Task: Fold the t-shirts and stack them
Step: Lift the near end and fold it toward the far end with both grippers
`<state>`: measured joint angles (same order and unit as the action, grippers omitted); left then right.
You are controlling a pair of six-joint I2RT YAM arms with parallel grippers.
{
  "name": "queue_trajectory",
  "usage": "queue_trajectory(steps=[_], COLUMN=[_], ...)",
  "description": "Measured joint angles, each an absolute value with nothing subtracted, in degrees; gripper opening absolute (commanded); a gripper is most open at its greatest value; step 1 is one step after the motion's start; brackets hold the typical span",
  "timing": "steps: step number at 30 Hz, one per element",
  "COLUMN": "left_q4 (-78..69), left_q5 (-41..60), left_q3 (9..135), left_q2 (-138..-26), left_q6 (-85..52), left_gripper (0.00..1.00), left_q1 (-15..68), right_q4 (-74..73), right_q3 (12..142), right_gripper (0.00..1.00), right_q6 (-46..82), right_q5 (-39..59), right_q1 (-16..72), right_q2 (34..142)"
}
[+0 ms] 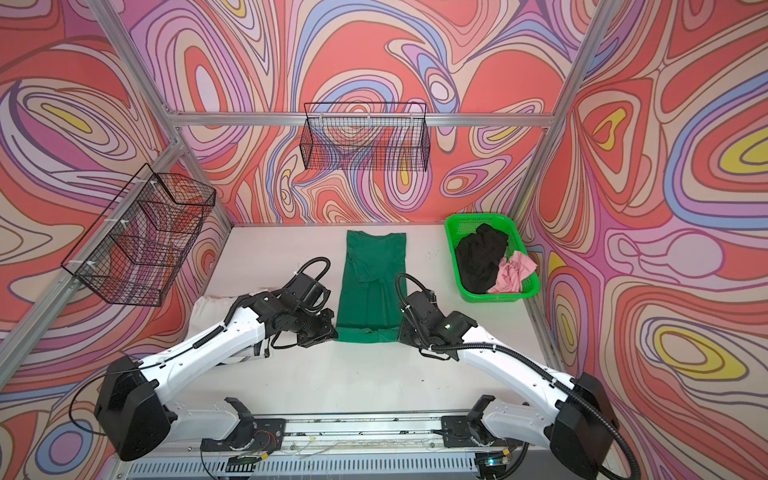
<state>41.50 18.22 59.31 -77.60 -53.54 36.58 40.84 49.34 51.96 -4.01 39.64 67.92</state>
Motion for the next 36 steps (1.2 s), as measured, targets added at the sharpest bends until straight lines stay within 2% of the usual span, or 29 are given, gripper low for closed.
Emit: queue_trajectory(steps=[7, 21, 36], left_q4=[40.9, 40.9, 41.4], left_q5=[19.2, 21.3, 23.6], left_q3=[63.7, 78.2, 85.8], left_q2=[-84.5, -99.3, -108.6], left_q6=[-50.0, -44.2, -42.2], left_gripper=[0.0, 0.0, 0.0], left_q1=[32.7, 28.5, 24.4], right_q4=[38.0, 33.9, 31.2], right_q3=[55.4, 65.5, 71.5], right_gripper=[0.0, 0.0, 0.0], right_q6=[45.8, 39.2, 36.7], right_q5=[-0.1, 6.6, 11.2], right_q1=[32.4, 23.5, 20.1], right_q2=[74.4, 87.3, 98.0])
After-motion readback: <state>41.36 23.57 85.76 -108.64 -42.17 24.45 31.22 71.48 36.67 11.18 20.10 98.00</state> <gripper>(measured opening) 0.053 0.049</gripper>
